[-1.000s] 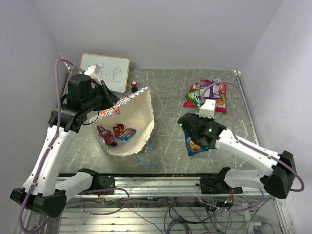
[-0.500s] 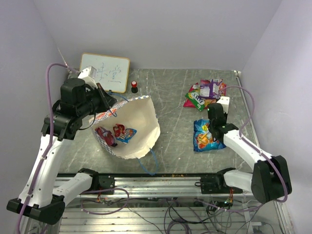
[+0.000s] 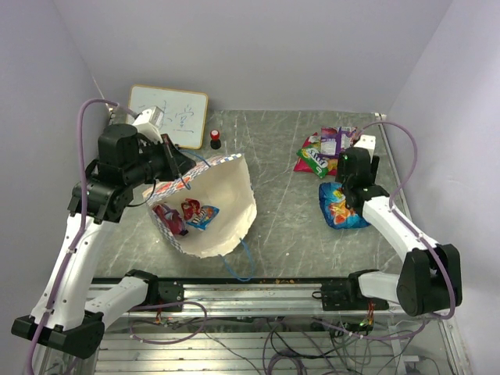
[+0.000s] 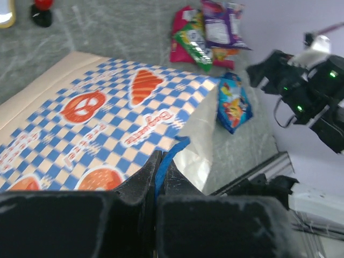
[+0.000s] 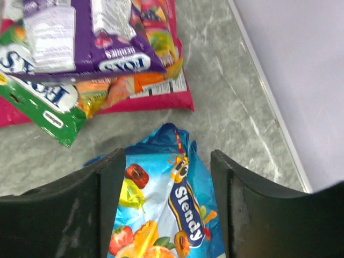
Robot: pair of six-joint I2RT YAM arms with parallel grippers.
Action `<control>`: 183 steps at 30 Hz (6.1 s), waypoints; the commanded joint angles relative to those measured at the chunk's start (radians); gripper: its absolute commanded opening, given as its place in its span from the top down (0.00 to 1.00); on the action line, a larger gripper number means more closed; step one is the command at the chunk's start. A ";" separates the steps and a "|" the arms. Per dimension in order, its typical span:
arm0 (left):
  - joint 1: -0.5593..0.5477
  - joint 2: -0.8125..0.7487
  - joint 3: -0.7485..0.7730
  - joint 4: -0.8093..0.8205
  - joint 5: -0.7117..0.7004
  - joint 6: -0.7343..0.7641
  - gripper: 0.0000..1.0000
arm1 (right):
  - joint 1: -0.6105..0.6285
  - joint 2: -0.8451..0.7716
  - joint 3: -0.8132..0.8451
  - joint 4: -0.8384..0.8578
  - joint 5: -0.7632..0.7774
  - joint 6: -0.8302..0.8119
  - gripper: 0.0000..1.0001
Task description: Take the snacks out of the paper bag
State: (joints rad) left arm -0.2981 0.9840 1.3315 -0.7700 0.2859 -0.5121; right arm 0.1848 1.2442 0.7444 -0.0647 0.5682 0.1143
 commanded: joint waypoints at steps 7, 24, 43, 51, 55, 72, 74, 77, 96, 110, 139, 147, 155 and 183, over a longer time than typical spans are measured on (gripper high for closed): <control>-0.007 -0.005 -0.033 0.149 0.420 0.041 0.93 | -0.004 -0.112 0.182 -0.174 -0.329 0.086 0.25; -0.009 -0.183 -0.354 0.442 0.492 -0.273 0.93 | 0.353 -0.199 0.144 0.134 -0.682 0.145 0.21; -0.009 -0.122 -0.238 0.360 0.382 -0.164 0.93 | 1.052 -0.216 -0.118 0.421 -0.743 -0.524 0.29; -0.009 -0.110 -0.219 0.360 0.378 -0.171 0.93 | 1.104 0.150 -0.011 0.529 -0.580 -0.799 0.27; -0.009 -0.118 -0.219 0.362 0.368 -0.177 0.93 | 1.095 0.338 0.066 0.586 -0.552 -0.892 0.28; -0.009 -0.099 -0.209 0.380 0.356 -0.158 0.93 | 1.042 0.648 0.208 0.597 -0.561 -0.805 0.41; -0.009 -0.099 -0.210 0.388 0.357 -0.164 0.93 | 1.038 0.663 0.217 0.600 -0.553 -0.803 0.42; -0.009 -0.098 -0.209 0.389 0.358 -0.160 0.93 | 1.027 0.685 0.233 0.599 -0.547 -0.784 0.49; -0.009 -0.059 -0.191 0.395 0.331 -0.143 0.93 | 0.987 0.413 0.141 0.514 -0.703 -0.800 1.00; -0.009 -0.051 -0.219 0.412 0.245 -0.153 0.93 | 0.977 0.012 0.178 -0.019 -0.868 -0.898 1.00; -0.008 -0.066 -0.174 0.314 0.167 -0.132 0.93 | 0.642 -0.376 0.077 0.389 -0.122 -0.504 1.00; -0.008 -0.074 -0.176 0.291 0.179 -0.122 0.93 | 0.410 -0.221 0.216 -0.224 0.438 0.281 1.00; -0.008 -0.056 -0.166 0.297 0.204 -0.111 0.93 | 0.274 -0.103 0.093 -0.305 0.536 0.204 1.00; -0.009 -0.063 -0.173 0.237 0.323 -0.100 0.93 | 0.188 -0.038 0.152 -0.412 -0.067 0.335 0.24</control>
State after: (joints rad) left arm -0.2985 0.9295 1.1194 -0.5095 0.5632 -0.6338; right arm 0.3752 1.3102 0.8196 -0.4065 0.5587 0.4530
